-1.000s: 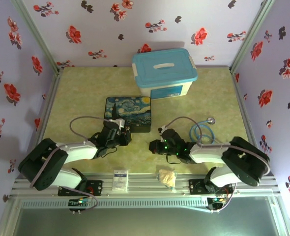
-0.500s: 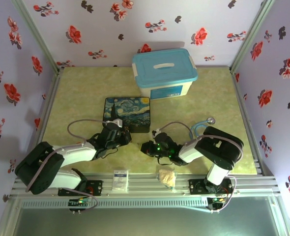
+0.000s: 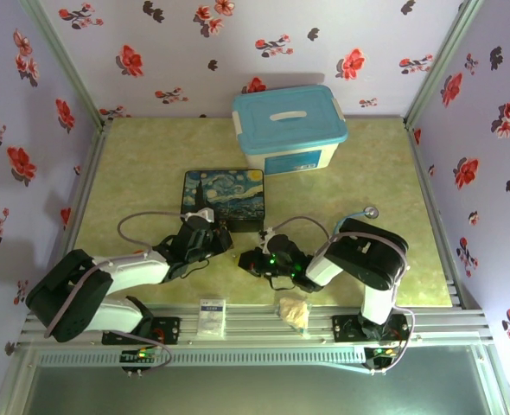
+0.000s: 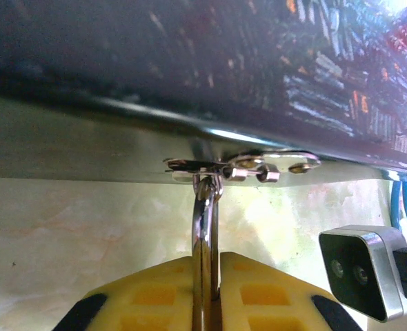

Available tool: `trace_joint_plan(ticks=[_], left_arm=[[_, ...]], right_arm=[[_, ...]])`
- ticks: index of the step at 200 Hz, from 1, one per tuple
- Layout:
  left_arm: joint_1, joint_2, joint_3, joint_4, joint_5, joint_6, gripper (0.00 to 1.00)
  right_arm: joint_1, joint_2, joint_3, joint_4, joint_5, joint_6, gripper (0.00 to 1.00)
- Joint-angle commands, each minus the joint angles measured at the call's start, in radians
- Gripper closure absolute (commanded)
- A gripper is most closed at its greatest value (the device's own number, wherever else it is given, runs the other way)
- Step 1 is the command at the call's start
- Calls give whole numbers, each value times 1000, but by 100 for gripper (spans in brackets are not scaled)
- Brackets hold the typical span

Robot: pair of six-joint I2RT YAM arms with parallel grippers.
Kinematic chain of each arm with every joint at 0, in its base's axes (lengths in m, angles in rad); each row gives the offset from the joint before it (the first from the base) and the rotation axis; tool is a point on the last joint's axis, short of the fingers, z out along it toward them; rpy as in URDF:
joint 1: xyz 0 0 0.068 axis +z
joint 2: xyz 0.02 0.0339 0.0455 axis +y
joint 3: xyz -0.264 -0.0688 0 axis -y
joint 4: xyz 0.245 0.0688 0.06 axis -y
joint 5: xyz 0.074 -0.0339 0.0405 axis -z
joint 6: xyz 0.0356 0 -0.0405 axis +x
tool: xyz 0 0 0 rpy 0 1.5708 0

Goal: Unlock a padlock with a key

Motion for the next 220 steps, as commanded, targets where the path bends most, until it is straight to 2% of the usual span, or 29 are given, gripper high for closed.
trace_joint_plan(ticks=[1,75,115,165,196,220], left_arm=[[-6,-23,-1,81,-33,-13,100],[-7,-16,-21,124,-33,-33,100],[-8,-9,-25,141,-20,-43,100],[-7,-4,-32,151,-30,-45,100],[-7,3,-21,177,-30,-59,100],[-4,17,-12,202,-27,-70,100]], right_arm=[[6,5,22,60,-14,12,100],[-9,46,-7,193,3,56,100],[-42,121,-32,391,10,127,100],[-42,97,-46,363,-6,91,100],[-35,88,-40,268,-32,70,100],[-35,91,-70,333,-22,76,100]])
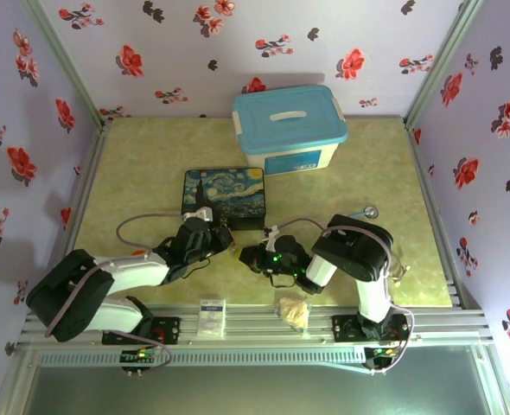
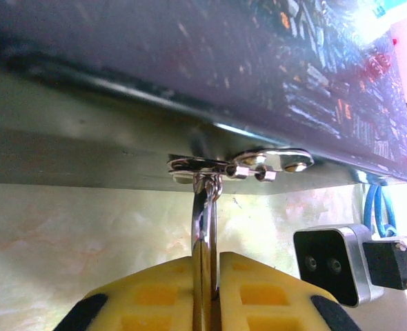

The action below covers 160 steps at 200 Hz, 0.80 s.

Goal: Unlock a padlock with a key

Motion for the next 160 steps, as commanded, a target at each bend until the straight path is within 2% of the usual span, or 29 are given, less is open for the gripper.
trace_joint_plan(ticks=[1,23,160], left_arm=[[-2,12,14,103,-17,-18,100],[-2,31,8,134,-14,-36,100],[0,77,-29,237,3,-89,100]], right_arm=[[4,-20,-30,48,-3,-15,100],[-10,-19,-51,102,-3,-1,100],[-40,-33,-34,102,-8,-19,100]])
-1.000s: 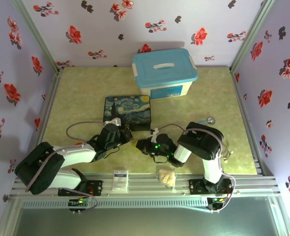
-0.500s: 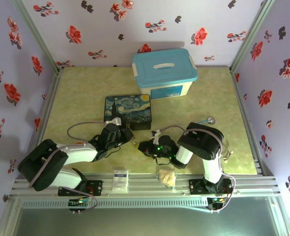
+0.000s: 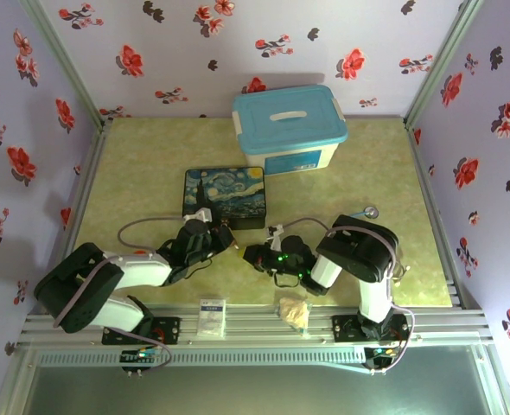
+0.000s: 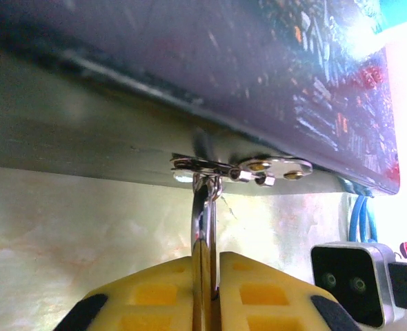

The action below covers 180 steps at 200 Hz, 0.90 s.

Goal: Unlock a padlock with a key

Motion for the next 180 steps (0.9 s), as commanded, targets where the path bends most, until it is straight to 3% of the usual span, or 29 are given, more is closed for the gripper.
trace_joint_plan(ticks=[1,82,180], left_arm=[[0,13,2,104,0,-15,100],[6,29,12,129,-18,-21,100],[7,21,9,138,-21,-37,100]], right_arm=[[-11,-1,16,39,-4,-11,100],[13,-63,9,-104,1,-78,100],[14,5,-1,0,-8,-47,100]])
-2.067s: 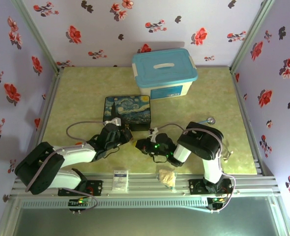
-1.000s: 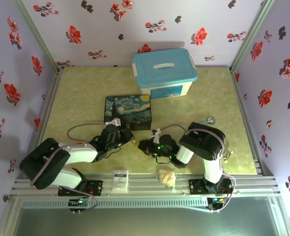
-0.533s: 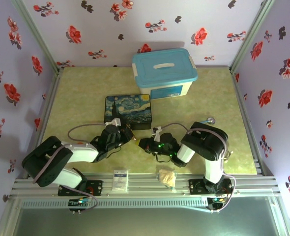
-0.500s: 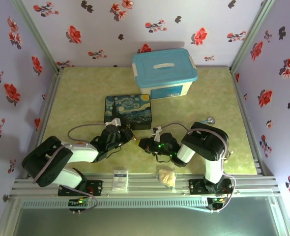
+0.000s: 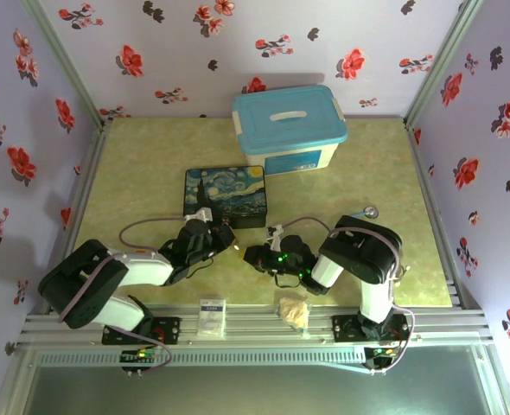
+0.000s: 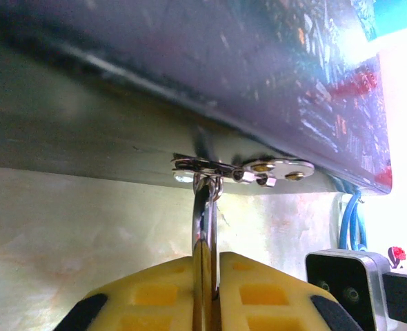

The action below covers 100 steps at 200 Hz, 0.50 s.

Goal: Unlock a padlock with a key

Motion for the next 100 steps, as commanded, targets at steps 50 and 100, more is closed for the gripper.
trace_joint_plan(ticks=[50,100], left_arm=[[6,20,0,138,-4,-32,100],[5,36,-17,182,2,-47,100]], right_arm=[[-19,41,19,93,-33,5,100],[-46,46,4,93,-33,10,100]])
